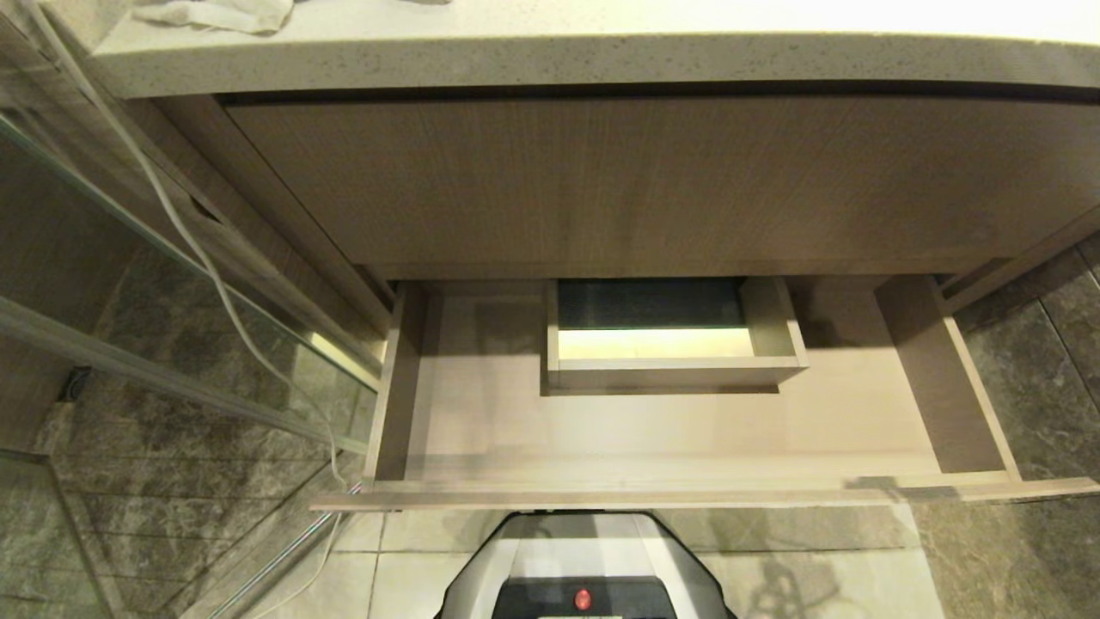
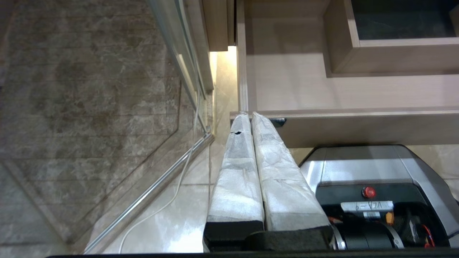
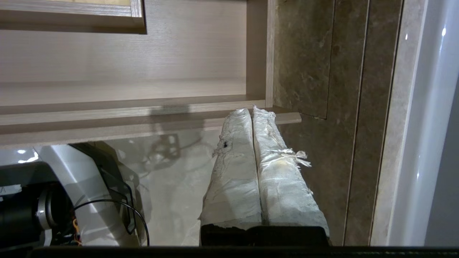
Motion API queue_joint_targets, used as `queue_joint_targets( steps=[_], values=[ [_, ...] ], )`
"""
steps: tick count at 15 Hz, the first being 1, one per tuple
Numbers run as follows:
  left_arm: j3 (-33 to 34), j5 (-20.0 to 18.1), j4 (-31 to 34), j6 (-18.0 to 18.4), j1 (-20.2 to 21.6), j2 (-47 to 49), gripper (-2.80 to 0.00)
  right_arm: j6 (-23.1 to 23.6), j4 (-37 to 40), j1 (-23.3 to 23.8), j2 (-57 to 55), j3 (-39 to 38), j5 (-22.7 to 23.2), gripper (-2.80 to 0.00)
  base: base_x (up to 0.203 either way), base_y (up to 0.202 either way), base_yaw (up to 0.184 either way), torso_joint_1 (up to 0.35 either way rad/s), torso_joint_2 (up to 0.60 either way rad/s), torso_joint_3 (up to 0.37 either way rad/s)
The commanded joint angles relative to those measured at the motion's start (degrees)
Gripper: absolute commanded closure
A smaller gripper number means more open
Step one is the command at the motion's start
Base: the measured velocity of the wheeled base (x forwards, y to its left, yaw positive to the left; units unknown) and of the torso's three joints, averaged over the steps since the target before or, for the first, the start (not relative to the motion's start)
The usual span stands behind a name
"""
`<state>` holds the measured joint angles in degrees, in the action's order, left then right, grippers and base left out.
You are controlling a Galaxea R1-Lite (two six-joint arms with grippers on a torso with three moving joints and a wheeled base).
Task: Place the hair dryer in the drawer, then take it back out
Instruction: Close the drawer
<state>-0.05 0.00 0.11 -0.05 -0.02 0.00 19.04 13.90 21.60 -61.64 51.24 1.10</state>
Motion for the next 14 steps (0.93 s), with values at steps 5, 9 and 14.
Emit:
queue_joint_targets(
  steps=[5,9,14],
  values=[
    [0.0,0.0,0.2,0.0,0.0,-0.1,0.00,0.0,0.1,0.0,0.2,-0.4,0.0,0.00,0.000,0.000,0.000,-0.042,0.40,0.386],
    [0.0,0.0,0.2,0.0,0.0,-0.1,0.00,0.0,-0.4,0.0,0.2,-0.9,0.1,0.00,0.000,0.000,0.000,-0.023,0.38,0.338],
    [0.0,0.0,0.2,0.0,0.0,-0.1,0.00,0.0,-0.5,0.0,0.2,-0.9,0.0,0.00,0.000,0.000,0.000,-0.038,0.38,0.363]
  ],
)
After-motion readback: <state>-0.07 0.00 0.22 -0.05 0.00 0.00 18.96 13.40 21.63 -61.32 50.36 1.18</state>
